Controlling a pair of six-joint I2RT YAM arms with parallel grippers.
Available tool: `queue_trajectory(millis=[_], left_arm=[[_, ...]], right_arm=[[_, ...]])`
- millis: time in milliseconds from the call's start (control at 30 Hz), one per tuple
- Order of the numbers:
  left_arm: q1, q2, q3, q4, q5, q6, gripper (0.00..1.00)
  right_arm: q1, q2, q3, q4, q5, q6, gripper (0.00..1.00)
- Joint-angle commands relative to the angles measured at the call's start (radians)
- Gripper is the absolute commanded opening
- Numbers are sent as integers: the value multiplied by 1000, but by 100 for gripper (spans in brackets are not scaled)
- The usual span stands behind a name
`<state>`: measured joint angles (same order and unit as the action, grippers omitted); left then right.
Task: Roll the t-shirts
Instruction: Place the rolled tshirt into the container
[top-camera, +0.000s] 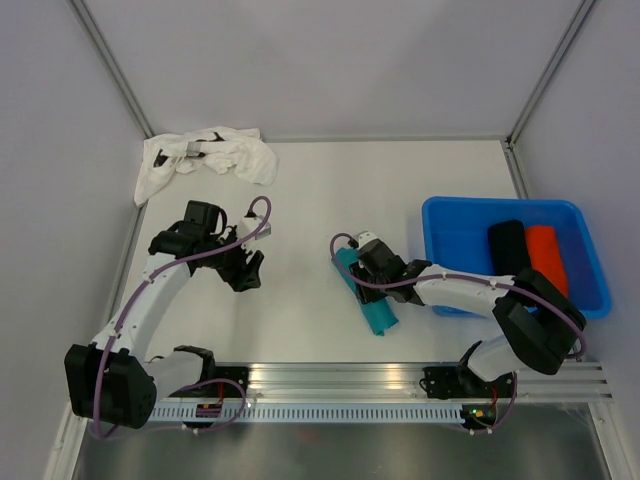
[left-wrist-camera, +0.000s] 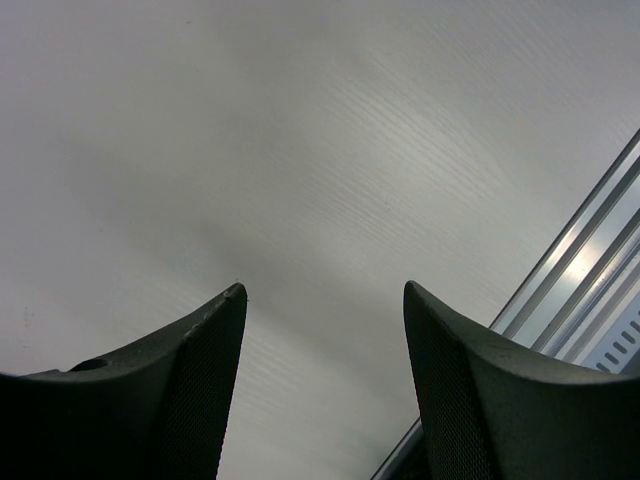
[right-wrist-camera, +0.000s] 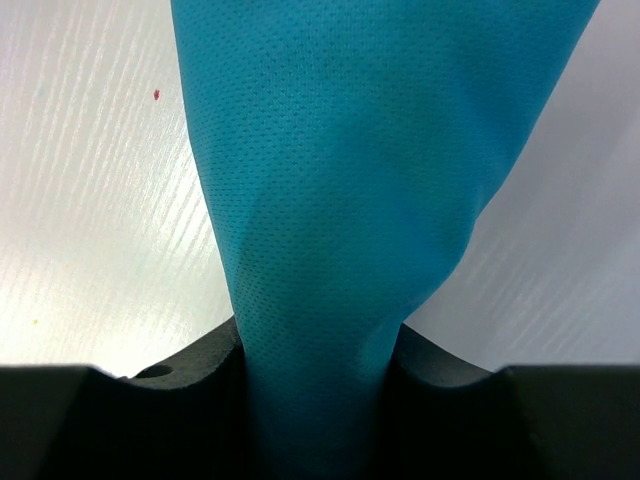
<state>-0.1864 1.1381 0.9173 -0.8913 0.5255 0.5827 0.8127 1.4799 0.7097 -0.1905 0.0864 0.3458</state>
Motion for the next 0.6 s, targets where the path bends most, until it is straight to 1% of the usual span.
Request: queue_trajectory(millis=[0,167,267,467,567], left_arm=[[4,-3,32,20,-1,-30,69],[4,2,34,20,1,-29,69],[4,3,35,20,7,-30,69],[4,6,32,22,10,-26,70],[4,17,26,20,47,-23,70]], right_arm=[[-10,-52,14,-7,-10,5,38],[-21,-69,50,-38,-5,-21,37],[-32,-38,48,-36,-14,-27,36],[-32,39,28,19,-49,-2,36],[-33,60,13,75,-82,2,38]])
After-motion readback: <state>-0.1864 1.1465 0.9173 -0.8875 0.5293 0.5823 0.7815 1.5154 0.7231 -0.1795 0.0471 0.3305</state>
